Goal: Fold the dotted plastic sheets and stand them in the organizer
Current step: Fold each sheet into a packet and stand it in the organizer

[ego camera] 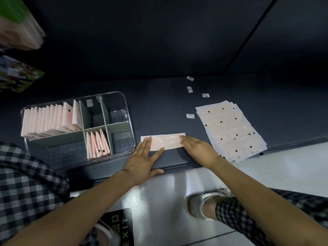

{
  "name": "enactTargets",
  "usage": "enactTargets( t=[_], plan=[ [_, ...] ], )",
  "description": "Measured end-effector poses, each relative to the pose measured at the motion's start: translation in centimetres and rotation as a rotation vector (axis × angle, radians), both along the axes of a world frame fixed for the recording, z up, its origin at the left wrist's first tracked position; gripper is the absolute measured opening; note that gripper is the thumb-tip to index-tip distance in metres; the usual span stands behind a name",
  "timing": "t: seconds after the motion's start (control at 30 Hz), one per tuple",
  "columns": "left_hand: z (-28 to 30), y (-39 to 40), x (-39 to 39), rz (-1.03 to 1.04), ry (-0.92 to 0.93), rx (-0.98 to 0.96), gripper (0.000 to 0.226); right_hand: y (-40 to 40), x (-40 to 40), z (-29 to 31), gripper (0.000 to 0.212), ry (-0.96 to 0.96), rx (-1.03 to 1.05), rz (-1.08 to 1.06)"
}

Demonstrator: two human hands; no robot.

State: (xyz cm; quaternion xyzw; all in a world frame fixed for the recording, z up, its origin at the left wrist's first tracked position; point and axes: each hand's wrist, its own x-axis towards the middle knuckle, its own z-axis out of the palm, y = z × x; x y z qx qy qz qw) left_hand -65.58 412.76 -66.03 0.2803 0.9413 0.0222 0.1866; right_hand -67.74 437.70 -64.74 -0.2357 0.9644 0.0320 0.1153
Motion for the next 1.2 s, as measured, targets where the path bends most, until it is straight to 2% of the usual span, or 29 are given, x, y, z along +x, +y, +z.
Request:
enactTargets(
  t=[0.1, 0.3, 0.4, 0.5, 0.6, 0.67, 0.7, 0.8, 0.9, 0.93, 1.03, 1.13, 1.2],
  plan=[
    [0.5, 0.3, -0.2, 0.013, -0.002, -0.006, 0.077, -0.7, -0.6, 1.0, 0.031, 0.053, 0.081, 0.120],
    [1.7, 1.2, -0.3, 0.058, 0.092, 0.040, 0.067, -2.2, 1.8, 1.9, 0.008, 0.357, -0.207, 0.232],
    [2.4, 1.6, -0.2, 0.043, 0.127, 0.096, 0.058, -3.6, 4.4, 1.2, 0.005, 0.400, -0.348, 0.184],
    [3.1, 2.0, 0.1, 0.024, 0.241, 0.244, 0.033, -5.4, 6.2, 0.8, 0.013, 0.399, -0.506, 0.064],
    [3.3, 2.3, 0.2, 0.071, 0.315, 0.305, 0.024, -5.3, 6.9, 0.6, 0.026, 0.201, -0.583, -0.020],
    [3.1, 2.3, 0.2, 0.100, 0.331, 0.349, 0.023, -4.2, 6.8, 0.5, 0.042, 0.016, -0.525, -0.079],
    [2.9, 2.2, 0.2, 0.102, 0.334, 0.363, 0.024, -3.7, 6.6, 0.4, 0.043, -0.040, -0.501, -0.119],
    [2.5, 2.2, 0.2, 0.111, 0.336, 0.398, 0.024, -3.2, 5.9, 0.2, 0.032, -0.036, -0.564, -0.280],
    [1.9, 2.2, 0.1, 0.242, 0.255, 0.442, 0.012, -3.9, 4.8, 0.6, 0.010, -0.091, -0.735, -0.543],
    [1.7, 2.2, 0.1, 0.314, 0.216, 0.458, 0.006, -4.2, 4.2, 0.8, 0.011, -0.138, -0.786, -0.629],
    [0.7, 2.6, 0.0, 0.499, 0.081, 0.476, 0.014, -4.6, 2.6, 1.1, 0.028, -0.235, -0.831, -0.803],
    [0.8, 3.3, 0.0, 0.631, 0.044, 0.520, 0.013, -5.0, 1.2, 1.4, 0.042, -0.296, -0.721, -0.885],
    [1.0, 3.5, 0.3, 0.635, 0.071, 0.533, 0.018, -5.0, 0.4, 1.3, 0.037, -0.341, -0.652, -0.909]
  ],
)
